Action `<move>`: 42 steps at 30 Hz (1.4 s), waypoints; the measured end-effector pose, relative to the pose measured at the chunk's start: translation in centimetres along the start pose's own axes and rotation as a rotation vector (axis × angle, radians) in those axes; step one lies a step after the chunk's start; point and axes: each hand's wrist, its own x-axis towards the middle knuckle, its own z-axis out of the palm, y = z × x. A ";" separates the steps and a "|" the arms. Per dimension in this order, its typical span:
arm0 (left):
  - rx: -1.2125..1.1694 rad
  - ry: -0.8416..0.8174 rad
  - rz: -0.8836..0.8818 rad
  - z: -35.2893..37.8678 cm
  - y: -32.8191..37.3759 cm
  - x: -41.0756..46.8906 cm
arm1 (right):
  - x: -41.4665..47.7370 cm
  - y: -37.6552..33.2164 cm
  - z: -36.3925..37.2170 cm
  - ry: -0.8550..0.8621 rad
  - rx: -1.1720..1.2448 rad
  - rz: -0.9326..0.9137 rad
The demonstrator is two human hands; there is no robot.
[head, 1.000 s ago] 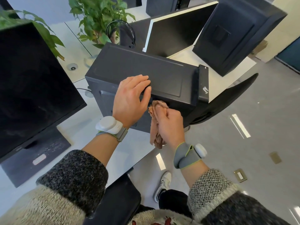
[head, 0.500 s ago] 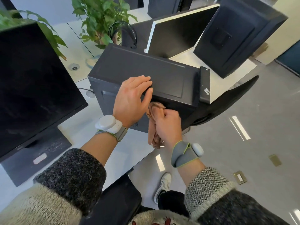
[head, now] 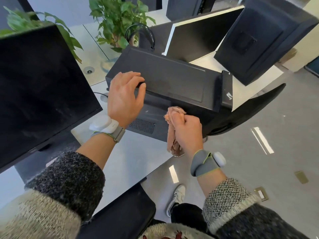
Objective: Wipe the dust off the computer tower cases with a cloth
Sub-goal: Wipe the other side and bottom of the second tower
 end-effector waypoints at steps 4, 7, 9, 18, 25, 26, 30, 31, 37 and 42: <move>-0.070 0.028 -0.034 -0.4 -0.5 -0.4 | -1.0 2.4 -1.8 -0.009 0.111 0.051; -0.111 0.005 -0.040 -0.7 -1.0 -0.5 | -1.5 3.2 -3.1 0.040 0.188 0.047; -0.114 0.021 -0.047 -0.6 -1.0 -0.2 | -0.9 2.3 -2.2 0.038 0.125 0.030; -0.102 0.022 -0.040 -0.3 -1.1 -0.8 | -0.9 0.2 1.5 -0.088 0.056 0.032; -0.120 0.040 -0.047 -0.2 -0.8 -0.7 | -0.7 0.8 0.4 -0.017 0.159 0.073; -0.118 0.046 -0.043 -0.1 -0.7 -0.8 | -0.7 0.0 1.2 -0.025 0.139 0.059; -0.094 0.030 -0.012 -0.1 -1.0 -0.9 | -0.5 -1.5 3.0 -0.073 0.056 0.001; -0.093 0.028 -0.007 -0.1 -1.1 -0.9 | -0.6 -1.3 2.8 -0.076 0.045 -0.004; -0.100 0.020 -0.006 -0.1 -1.2 -1.0 | -1.7 2.8 -2.3 0.035 0.246 0.074; -0.111 0.030 -0.035 0.1 -0.9 -0.9 | -1.7 2.3 -1.7 0.106 0.277 0.071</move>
